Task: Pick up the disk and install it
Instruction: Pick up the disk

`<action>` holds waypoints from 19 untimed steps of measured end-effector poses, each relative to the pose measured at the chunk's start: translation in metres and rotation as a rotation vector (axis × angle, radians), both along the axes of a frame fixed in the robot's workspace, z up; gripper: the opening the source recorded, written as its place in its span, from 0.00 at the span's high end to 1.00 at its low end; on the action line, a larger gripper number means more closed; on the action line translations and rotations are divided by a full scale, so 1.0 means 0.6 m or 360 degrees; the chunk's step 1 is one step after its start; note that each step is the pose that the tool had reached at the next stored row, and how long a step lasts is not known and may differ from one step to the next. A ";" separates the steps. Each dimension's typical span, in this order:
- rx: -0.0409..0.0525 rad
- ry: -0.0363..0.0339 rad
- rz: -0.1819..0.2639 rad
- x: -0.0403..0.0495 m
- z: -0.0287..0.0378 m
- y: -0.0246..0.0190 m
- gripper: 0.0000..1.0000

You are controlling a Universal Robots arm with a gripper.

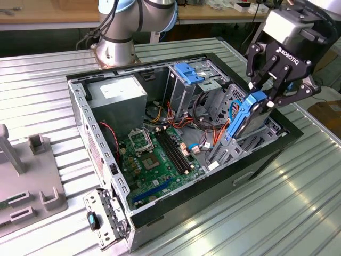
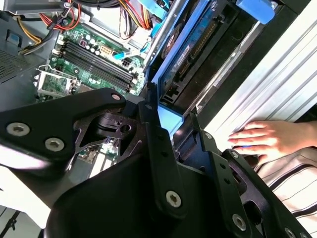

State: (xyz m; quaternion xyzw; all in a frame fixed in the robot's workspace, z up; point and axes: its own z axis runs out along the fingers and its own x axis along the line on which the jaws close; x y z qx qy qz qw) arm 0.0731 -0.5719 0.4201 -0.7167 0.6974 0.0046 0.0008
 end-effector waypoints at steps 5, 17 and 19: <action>0.0000 0.0000 0.0000 0.000 -0.027 -0.0051 0.63; -0.0001 0.0001 0.0000 0.000 -0.029 -0.0072 0.56; -0.0001 0.0001 0.0000 0.000 -0.029 -0.0076 0.56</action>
